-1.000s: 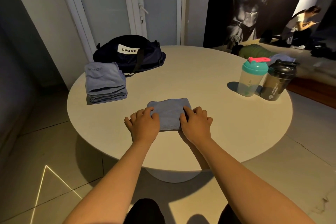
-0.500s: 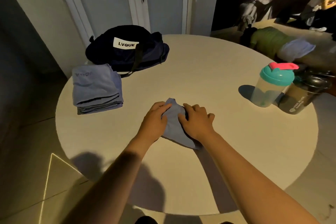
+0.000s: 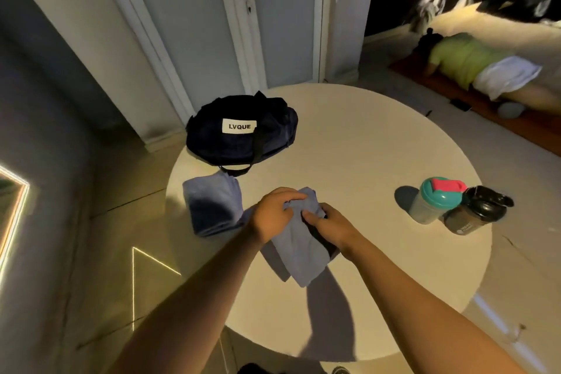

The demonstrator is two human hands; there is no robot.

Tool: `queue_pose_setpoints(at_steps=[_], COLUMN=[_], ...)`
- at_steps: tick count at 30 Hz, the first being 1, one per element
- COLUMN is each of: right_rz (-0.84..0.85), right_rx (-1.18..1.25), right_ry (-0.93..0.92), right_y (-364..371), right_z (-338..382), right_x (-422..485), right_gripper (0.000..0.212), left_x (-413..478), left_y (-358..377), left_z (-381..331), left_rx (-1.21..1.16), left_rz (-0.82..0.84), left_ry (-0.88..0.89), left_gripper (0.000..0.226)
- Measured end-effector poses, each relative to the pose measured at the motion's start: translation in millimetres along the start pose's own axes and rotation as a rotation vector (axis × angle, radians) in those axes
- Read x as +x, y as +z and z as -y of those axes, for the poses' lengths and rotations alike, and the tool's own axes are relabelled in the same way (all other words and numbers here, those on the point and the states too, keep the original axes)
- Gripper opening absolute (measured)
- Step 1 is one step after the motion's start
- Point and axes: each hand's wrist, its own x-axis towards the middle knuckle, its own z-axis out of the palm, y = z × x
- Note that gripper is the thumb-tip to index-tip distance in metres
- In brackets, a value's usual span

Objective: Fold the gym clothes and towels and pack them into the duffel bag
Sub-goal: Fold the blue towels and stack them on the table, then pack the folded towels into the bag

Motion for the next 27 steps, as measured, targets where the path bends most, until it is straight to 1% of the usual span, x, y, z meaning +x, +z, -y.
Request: queue_pose_setpoints(at_steps=[2, 4, 5, 7, 10, 13, 15, 18, 22, 25, 27], right_rz=[-0.022, -0.058, -0.066, -0.101, -0.214, -0.327, -0.383, -0.481, -0.620, -0.677, -0.708], right_rx=[-0.044, -0.083, -0.094, -0.090, -0.034, -0.003, 0.001, 0.061, 0.142, 0.200, 0.248], right_ry=[-0.039, -0.084, -0.104, -0.128, -0.124, -0.123, -0.104, -0.045, 0.042, 0.057, 0.068], right_y=[12.1, 28.2, 37.4, 57.0, 89.2, 127.0, 151.5, 174.7, 187.7, 191.7, 194.2], right_z=[18.9, 39.8, 49.0, 64.2, 83.2, 106.9, 122.1, 139.1, 158.5, 167.3, 172.1], right_x=[6.2, 16.8, 22.6, 34.7, 60.3, 88.8, 102.5, 117.7, 140.5, 158.7, 172.6], right_gripper=[0.031, 0.025, 0.023, 0.024, 0.025, 0.019, 0.018, 0.018, 0.017, 0.014, 0.015], left_x=[8.5, 19.4, 25.9, 38.7, 58.4, 77.6, 90.5, 108.9, 140.1, 157.8, 169.4], left_y=[-31.7, -56.9, -66.8, -83.5, -111.6, -144.7, -165.4, -184.9, -199.7, -205.6, -212.1], left_z=[-12.8, -2.6, 8.3, 28.9, 61.1, 96.8, 119.4, 142.5, 161.2, 170.0, 177.1], left_rx=[-0.014, 0.028, 0.064, 0.079, -0.015, -0.041, -0.058, -0.079, -0.084, -0.065, -0.036], left_rz=[0.120, 0.078, 0.055, 0.059, 0.076, 0.096, 0.099, 0.164, 0.178, 0.259, 0.300], left_ry=[-0.095, -0.104, -0.080, -0.059, 0.017, 0.083, 0.088, 0.085, 0.018, -0.014, -0.002], left_gripper=[0.039, 0.043, 0.046, 0.047, 0.050, 0.044, 0.040, 0.040, 0.043, 0.044, 0.046])
